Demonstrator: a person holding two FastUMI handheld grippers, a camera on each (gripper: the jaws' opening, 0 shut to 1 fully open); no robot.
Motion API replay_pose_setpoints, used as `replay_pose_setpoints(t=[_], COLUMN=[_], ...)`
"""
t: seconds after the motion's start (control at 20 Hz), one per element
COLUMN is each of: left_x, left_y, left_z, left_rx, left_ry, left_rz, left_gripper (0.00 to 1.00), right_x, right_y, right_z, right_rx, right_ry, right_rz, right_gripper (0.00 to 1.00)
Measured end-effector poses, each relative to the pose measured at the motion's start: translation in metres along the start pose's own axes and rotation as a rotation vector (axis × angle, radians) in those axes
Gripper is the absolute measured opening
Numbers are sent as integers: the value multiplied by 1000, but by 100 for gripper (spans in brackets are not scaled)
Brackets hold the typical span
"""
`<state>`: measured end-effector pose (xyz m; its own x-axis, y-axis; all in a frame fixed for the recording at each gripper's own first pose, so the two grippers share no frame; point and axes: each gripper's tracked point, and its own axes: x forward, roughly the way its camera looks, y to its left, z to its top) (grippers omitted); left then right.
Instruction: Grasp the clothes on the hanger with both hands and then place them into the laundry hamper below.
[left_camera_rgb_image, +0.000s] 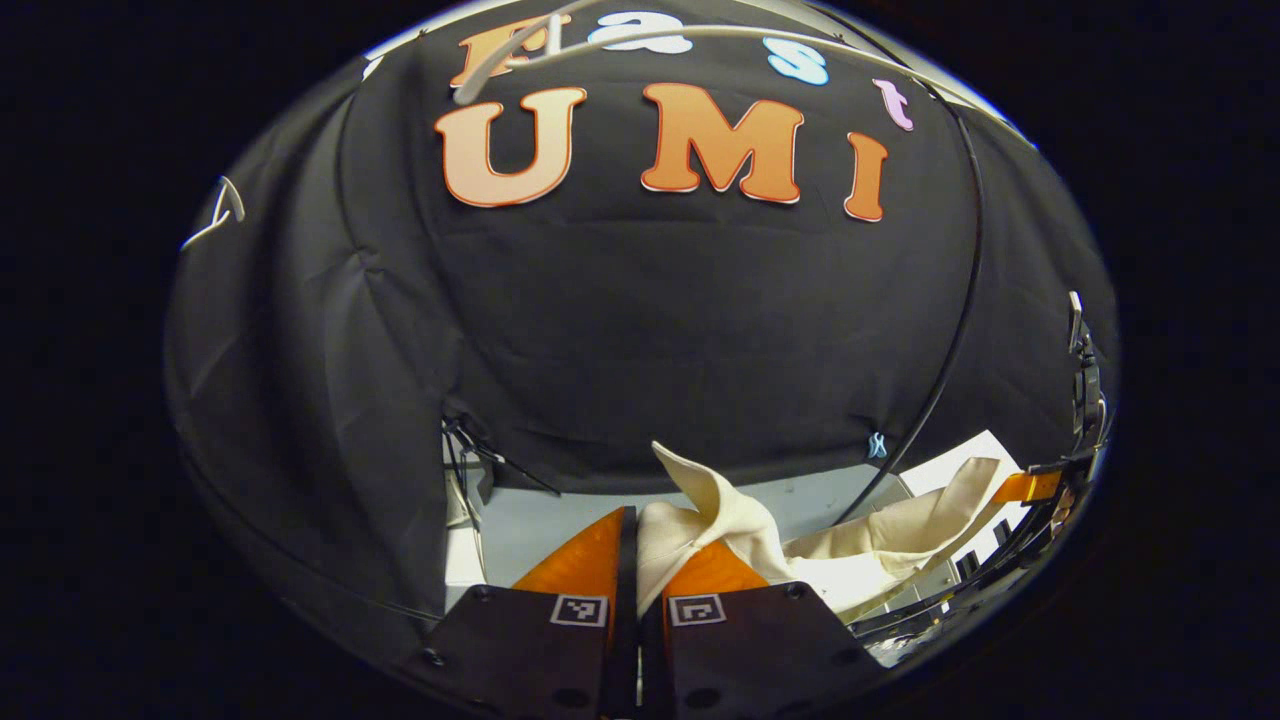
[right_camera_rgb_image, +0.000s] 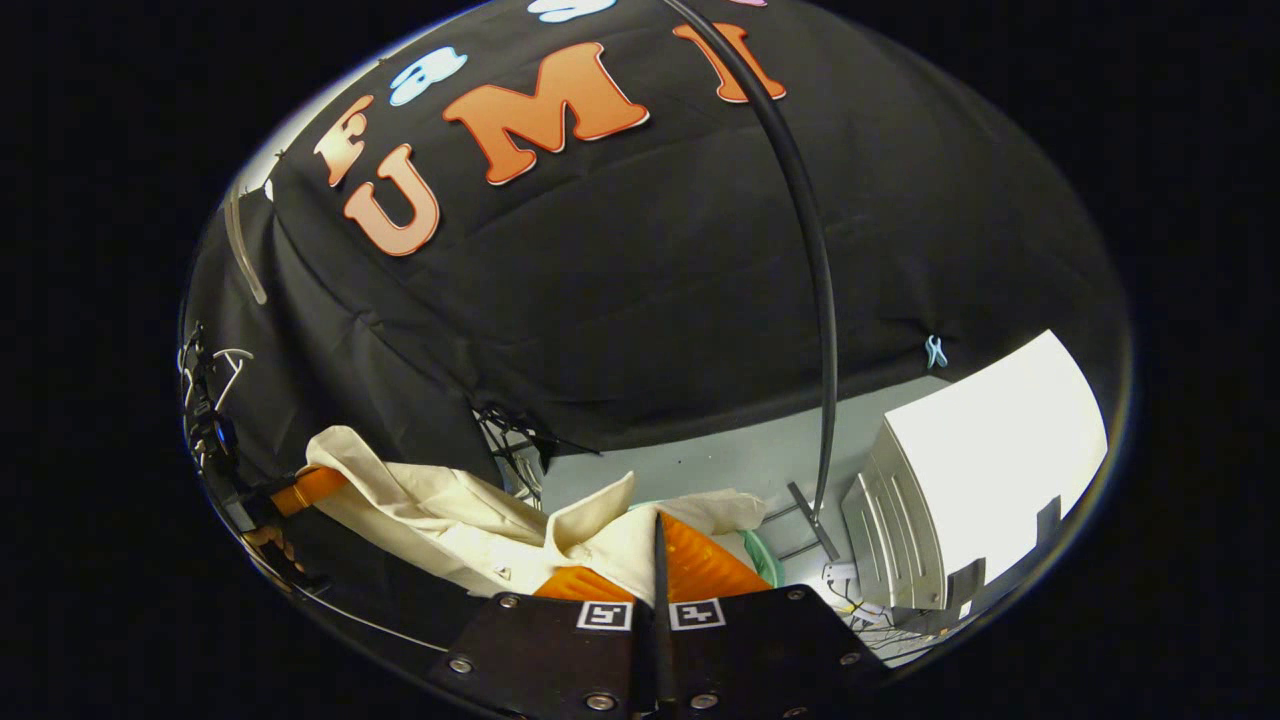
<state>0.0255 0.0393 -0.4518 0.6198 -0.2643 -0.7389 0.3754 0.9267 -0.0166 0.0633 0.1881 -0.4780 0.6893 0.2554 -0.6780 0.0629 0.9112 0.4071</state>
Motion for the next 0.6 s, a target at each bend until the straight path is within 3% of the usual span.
replay_pose_setpoints(t=[0.35, 0.6], left_x=[34, 55], left_y=[-47, -63], left_z=[-49, -81], left_rx=[-54, -39], left_ry=[121, 196], left_rz=[-74, -71], left_gripper=[9, 9], right_x=[24, 41], right_y=[-4, 2], right_z=[-42, -74], right_rx=[-14, -55], right_ry=[86, 140], right_rz=[-39, -68], right_gripper=[0, 0])
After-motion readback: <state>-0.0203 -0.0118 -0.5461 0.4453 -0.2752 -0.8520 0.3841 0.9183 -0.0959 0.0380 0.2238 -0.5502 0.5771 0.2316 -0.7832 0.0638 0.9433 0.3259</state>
